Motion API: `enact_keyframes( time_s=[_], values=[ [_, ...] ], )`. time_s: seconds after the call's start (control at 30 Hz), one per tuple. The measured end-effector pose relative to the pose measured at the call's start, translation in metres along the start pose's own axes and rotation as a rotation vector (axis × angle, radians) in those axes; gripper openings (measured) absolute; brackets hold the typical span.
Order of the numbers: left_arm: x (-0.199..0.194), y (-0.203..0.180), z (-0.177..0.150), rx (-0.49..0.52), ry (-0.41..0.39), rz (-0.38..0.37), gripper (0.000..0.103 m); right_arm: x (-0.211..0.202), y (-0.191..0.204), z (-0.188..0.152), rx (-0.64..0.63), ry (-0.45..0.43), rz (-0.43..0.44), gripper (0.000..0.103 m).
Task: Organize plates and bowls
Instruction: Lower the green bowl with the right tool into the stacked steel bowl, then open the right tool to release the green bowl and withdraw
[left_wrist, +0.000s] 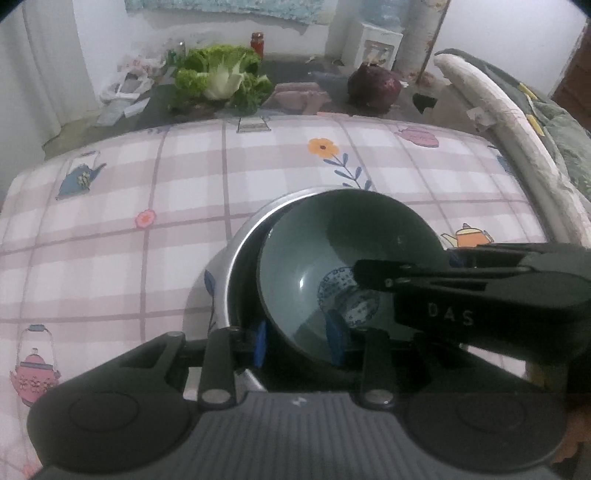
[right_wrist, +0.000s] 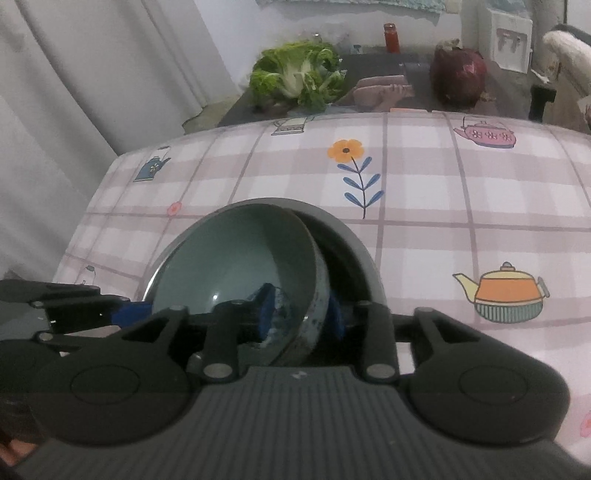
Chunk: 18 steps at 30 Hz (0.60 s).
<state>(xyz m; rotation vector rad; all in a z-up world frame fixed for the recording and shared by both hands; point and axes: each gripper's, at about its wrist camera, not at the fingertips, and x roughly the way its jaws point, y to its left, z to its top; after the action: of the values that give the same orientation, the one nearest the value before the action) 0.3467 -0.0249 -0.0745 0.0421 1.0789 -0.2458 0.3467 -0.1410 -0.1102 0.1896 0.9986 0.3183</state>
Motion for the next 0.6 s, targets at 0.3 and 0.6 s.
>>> enact_keyframes(
  time_s=[0.3, 0.6],
  values=[
    [-0.037, 0.001, -0.003, 0.011, -0.070, -0.002, 0.050, -0.010, 0.007, 0.003, 0.028, -0.016, 0.013, 0.069],
    [-0.104, 0.010, -0.023, -0.001, -0.160, -0.012, 0.062, -0.048, 0.014, 0.009, 0.042, -0.084, 0.009, 0.080]
  ],
)
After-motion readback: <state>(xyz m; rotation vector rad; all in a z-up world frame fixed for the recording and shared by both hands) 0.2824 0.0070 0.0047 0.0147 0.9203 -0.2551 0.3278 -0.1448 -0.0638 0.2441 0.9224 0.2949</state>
